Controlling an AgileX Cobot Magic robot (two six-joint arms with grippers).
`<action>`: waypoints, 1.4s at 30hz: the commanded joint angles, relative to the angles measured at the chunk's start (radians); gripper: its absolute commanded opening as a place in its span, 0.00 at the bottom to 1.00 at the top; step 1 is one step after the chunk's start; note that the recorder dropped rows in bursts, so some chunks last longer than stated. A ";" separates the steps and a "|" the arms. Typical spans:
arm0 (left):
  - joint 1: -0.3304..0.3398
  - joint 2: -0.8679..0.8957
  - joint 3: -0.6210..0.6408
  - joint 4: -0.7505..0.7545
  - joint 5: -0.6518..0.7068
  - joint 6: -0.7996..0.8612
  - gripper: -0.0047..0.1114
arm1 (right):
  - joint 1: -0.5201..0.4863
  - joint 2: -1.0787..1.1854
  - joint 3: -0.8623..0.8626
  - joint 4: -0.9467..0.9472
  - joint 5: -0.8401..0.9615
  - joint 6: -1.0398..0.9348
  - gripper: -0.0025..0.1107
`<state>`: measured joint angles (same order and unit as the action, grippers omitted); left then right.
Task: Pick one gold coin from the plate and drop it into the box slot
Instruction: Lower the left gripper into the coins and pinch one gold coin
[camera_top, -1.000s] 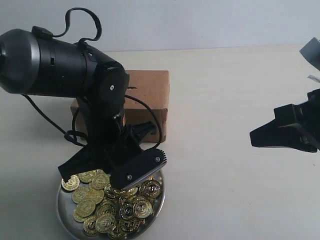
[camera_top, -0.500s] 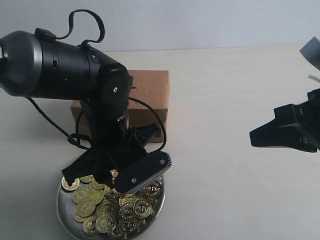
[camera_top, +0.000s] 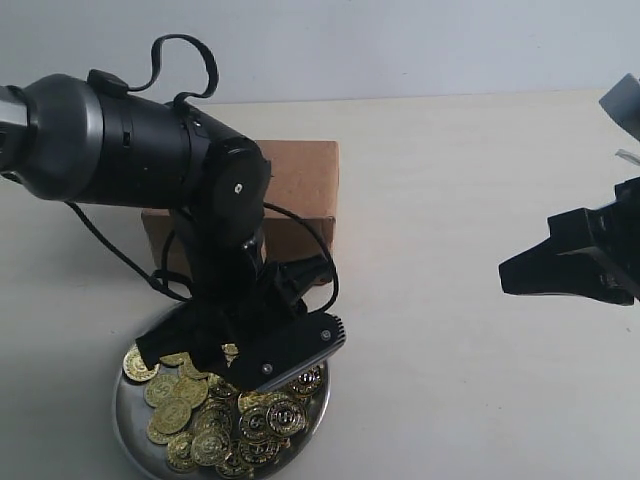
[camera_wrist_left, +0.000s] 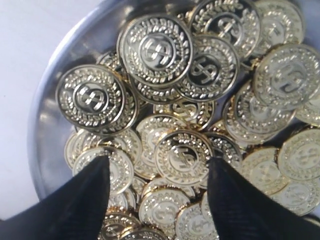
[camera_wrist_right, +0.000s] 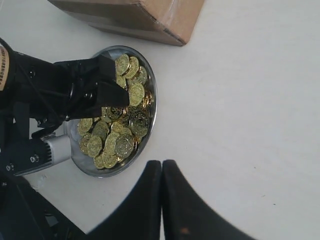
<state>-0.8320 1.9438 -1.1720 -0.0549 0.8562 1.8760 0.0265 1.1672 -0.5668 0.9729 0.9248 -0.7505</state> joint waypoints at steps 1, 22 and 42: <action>-0.005 0.011 -0.005 -0.011 0.022 0.005 0.53 | -0.004 -0.007 -0.009 0.009 0.004 -0.013 0.02; -0.005 0.038 -0.005 -0.011 0.048 0.001 0.53 | -0.004 -0.007 -0.009 0.012 0.014 -0.013 0.02; -0.005 0.056 -0.005 -0.011 0.053 0.001 0.44 | -0.004 -0.007 -0.009 0.012 0.014 -0.013 0.02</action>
<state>-0.8320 1.9970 -1.1743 -0.0570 0.8991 1.8760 0.0265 1.1672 -0.5668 0.9767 0.9335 -0.7522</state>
